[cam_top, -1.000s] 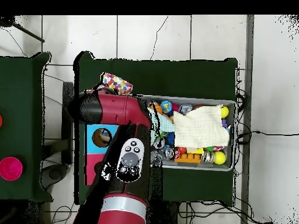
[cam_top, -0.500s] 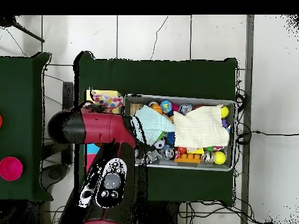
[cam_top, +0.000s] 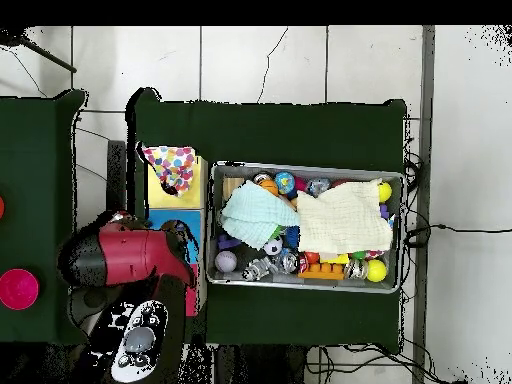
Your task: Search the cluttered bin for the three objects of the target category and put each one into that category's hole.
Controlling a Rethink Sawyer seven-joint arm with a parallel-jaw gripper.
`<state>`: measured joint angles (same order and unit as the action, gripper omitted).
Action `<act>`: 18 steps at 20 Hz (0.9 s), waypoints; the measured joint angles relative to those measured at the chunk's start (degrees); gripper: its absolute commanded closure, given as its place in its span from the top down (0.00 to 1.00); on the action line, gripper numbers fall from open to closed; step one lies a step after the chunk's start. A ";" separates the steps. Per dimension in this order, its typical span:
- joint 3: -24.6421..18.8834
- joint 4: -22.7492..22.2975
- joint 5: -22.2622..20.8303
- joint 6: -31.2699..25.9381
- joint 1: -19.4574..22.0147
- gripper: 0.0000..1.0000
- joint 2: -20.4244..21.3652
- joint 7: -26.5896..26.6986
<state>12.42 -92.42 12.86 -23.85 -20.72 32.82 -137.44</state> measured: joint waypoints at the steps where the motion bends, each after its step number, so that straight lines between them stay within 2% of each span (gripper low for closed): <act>1: 0.02 -0.15 -0.07 0.83 -0.08 0.00 0.04 0.00; 7: -0.18 -1.42 -0.06 3.00 0.21 0.00 0.48 0.00; 18: -0.90 -1.86 -0.07 3.24 0.87 0.00 0.82 0.00</act>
<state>11.52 -94.28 12.79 -20.61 -19.85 33.64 -137.44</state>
